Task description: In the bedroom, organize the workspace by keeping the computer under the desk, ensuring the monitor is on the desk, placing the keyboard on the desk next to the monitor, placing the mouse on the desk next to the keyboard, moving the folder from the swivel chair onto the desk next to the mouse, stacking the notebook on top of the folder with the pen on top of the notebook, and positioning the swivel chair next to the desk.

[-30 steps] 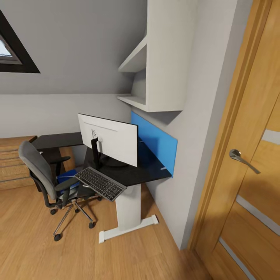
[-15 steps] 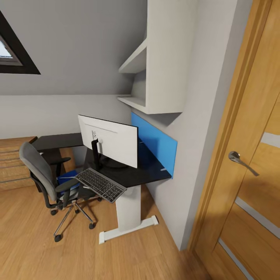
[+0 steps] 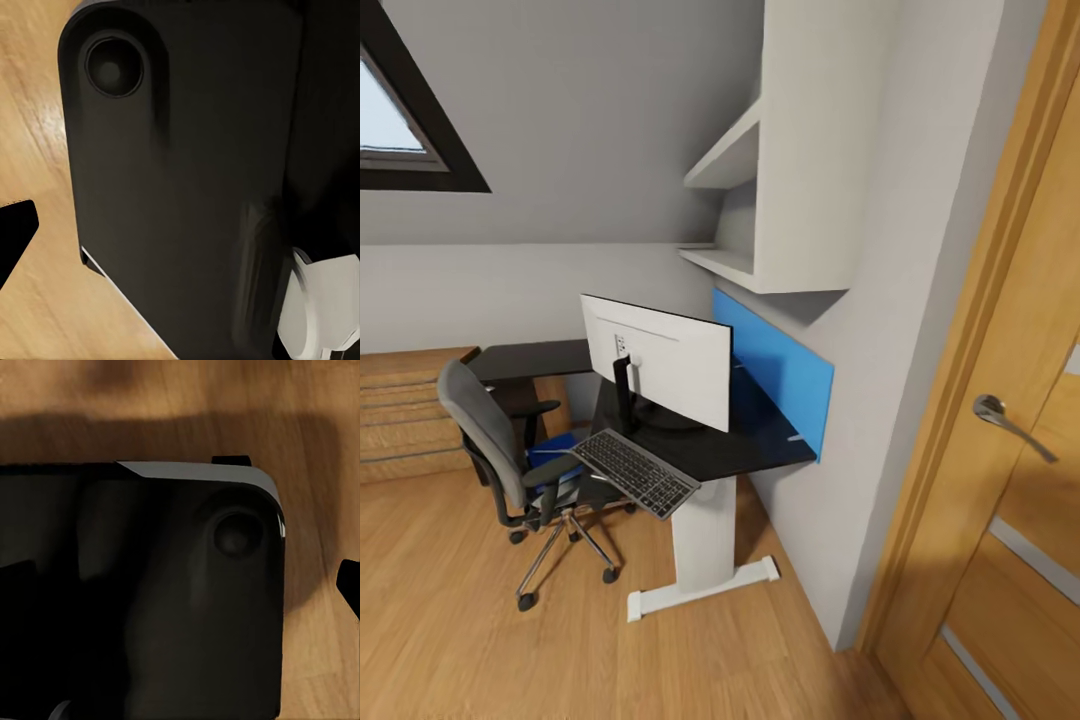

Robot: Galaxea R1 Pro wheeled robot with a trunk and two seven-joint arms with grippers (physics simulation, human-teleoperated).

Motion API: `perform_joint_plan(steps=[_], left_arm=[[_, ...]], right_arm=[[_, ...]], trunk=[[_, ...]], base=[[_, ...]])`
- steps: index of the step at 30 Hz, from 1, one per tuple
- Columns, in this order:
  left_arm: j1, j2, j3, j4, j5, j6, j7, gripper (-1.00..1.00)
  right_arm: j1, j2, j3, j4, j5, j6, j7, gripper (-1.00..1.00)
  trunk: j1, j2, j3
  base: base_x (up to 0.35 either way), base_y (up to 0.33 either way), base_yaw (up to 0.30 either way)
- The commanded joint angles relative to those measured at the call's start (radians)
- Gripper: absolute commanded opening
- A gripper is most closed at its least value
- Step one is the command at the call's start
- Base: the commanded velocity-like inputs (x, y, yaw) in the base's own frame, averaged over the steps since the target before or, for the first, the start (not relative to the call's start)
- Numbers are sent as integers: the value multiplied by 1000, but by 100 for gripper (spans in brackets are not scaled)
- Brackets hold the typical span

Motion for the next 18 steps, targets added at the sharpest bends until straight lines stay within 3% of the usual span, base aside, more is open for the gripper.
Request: perform_joint_plan(steps=[1, 6, 18], left_arm=[[0, 0, 1, -1, 1, 1, 0, 100], [0, 0, 1, -1, 1, 0, 0, 100], [0, 1, 1, -1, 0, -25, 1, 100]], right_arm=[[0, 0, -1, 1, -2, -7, 1, 100], [0, 3, 0, 2, -2, -38, 1, 100], [0, 6, 5, 2, -2, -203, 1, 100]], trunk=[[0, -1, -1], [0, -1, -1], [0, -1, -1]], base=[[0, 0, 248], [0, 0, 252], [0, 0, 240]])
